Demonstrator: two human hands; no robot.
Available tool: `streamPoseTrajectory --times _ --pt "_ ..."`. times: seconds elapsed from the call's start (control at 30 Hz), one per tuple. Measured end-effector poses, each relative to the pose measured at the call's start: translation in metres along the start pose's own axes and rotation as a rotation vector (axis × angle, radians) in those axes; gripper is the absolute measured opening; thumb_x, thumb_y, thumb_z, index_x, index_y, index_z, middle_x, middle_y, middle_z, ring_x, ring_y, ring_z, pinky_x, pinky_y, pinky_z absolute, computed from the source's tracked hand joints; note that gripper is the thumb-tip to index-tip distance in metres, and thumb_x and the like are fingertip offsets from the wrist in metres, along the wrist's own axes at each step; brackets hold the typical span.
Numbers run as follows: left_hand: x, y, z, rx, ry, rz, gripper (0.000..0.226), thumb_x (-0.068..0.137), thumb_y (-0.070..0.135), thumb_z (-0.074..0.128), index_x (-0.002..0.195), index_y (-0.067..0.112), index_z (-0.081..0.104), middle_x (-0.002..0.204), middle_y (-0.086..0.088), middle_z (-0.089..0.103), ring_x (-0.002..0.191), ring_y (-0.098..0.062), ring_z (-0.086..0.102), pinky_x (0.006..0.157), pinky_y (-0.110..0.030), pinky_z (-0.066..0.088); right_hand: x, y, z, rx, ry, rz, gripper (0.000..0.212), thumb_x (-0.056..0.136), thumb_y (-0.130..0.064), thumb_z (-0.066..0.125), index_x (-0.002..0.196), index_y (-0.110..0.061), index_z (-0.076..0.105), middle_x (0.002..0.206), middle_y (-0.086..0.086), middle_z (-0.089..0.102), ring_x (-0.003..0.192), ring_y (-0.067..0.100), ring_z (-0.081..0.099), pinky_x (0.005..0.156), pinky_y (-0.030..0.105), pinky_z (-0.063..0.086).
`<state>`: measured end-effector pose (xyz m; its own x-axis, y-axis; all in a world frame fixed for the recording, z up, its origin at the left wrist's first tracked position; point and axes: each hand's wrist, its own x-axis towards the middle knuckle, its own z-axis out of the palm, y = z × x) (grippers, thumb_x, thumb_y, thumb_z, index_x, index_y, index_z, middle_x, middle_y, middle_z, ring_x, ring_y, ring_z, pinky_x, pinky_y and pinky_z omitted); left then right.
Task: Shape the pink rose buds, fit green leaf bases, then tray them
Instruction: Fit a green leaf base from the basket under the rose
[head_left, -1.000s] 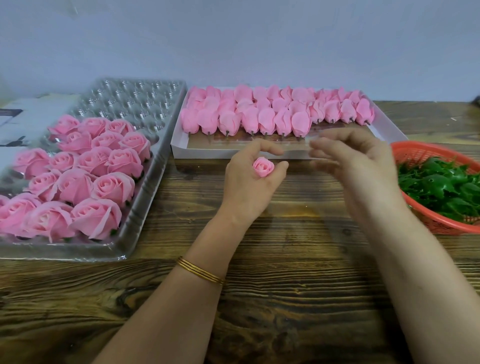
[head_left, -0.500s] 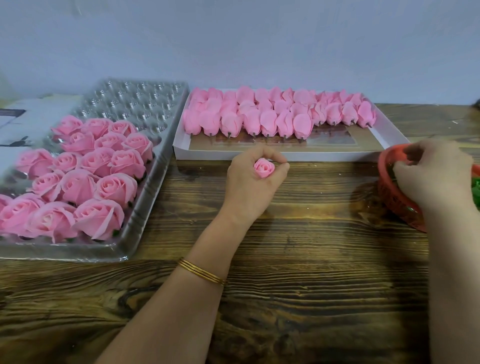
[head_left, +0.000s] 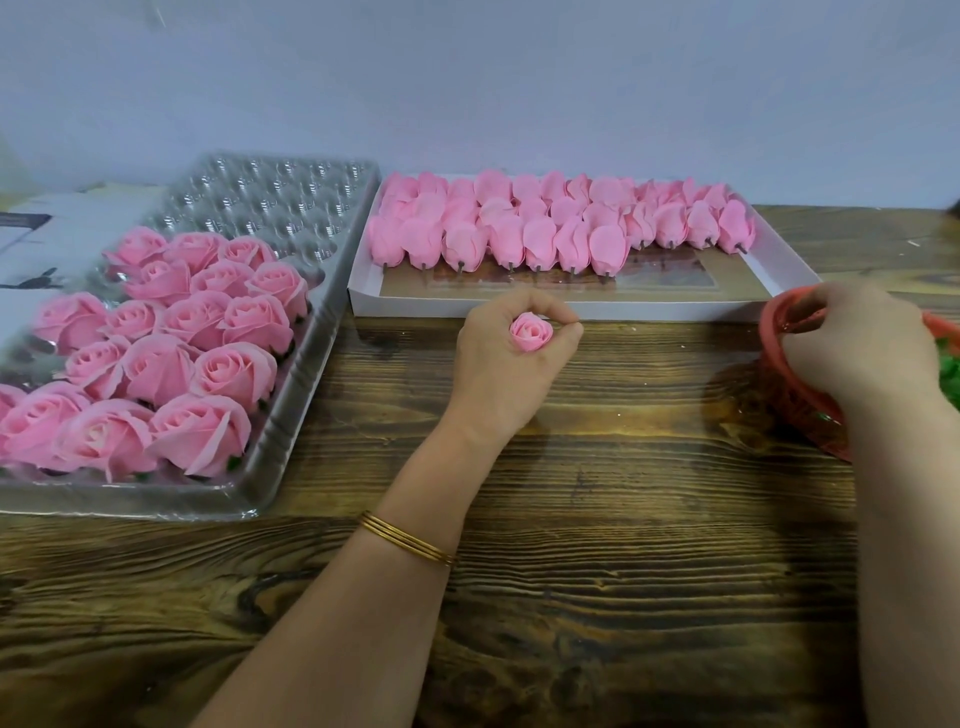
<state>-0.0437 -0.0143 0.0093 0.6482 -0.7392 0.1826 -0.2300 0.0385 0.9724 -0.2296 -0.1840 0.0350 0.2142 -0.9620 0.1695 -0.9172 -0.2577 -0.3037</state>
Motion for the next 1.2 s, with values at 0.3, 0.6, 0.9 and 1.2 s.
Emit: streamPoseTrajectory --times 0.3,0.6,0.9,1.2 --pt "0.001 -0.001 -0.001 0.008 -0.004 0.005 0.021 0.081 0.009 0.077 0.074 0.026 0.067 0.074 0.023 0.064 0.077 -0.007 0.064 0.078 -0.043 0.060 0.001 0.003 0.003 0.055 0.113 -0.002 0.018 0.085 -0.012 0.059 0.090 -0.001 0.072 0.086 0.028 0.065 0.082 0.046 0.058 0.071 0.041 0.047" --pt "0.001 -0.001 0.000 0.008 0.002 0.004 0.019 0.081 0.008 0.077 0.075 0.024 0.068 0.073 0.024 0.064 0.074 -0.005 0.062 0.079 -0.043 0.059 -0.003 0.004 0.002 0.274 0.303 0.089 0.026 0.079 -0.029 0.056 0.097 -0.019 0.072 0.094 0.014 0.071 0.092 0.043 0.064 0.084 0.056 0.054" --pt "0.002 0.000 -0.001 0.025 -0.009 0.013 0.019 0.082 0.008 0.076 0.076 0.024 0.067 0.073 0.032 0.063 0.076 -0.004 0.063 0.080 -0.042 0.059 0.001 0.009 0.007 0.420 0.345 0.120 0.026 0.072 -0.025 0.049 0.095 -0.031 0.060 0.097 0.004 0.070 0.098 0.035 0.064 0.089 0.055 0.052" --pt "0.002 0.000 -0.001 0.020 0.001 0.006 0.020 0.081 0.009 0.077 0.074 0.025 0.067 0.072 0.034 0.062 0.076 -0.003 0.062 0.080 -0.045 0.059 0.002 0.012 0.001 0.483 0.236 0.152 0.040 0.064 -0.036 0.057 0.102 -0.050 0.060 0.121 0.010 0.061 0.106 0.033 0.062 0.092 0.048 0.054"
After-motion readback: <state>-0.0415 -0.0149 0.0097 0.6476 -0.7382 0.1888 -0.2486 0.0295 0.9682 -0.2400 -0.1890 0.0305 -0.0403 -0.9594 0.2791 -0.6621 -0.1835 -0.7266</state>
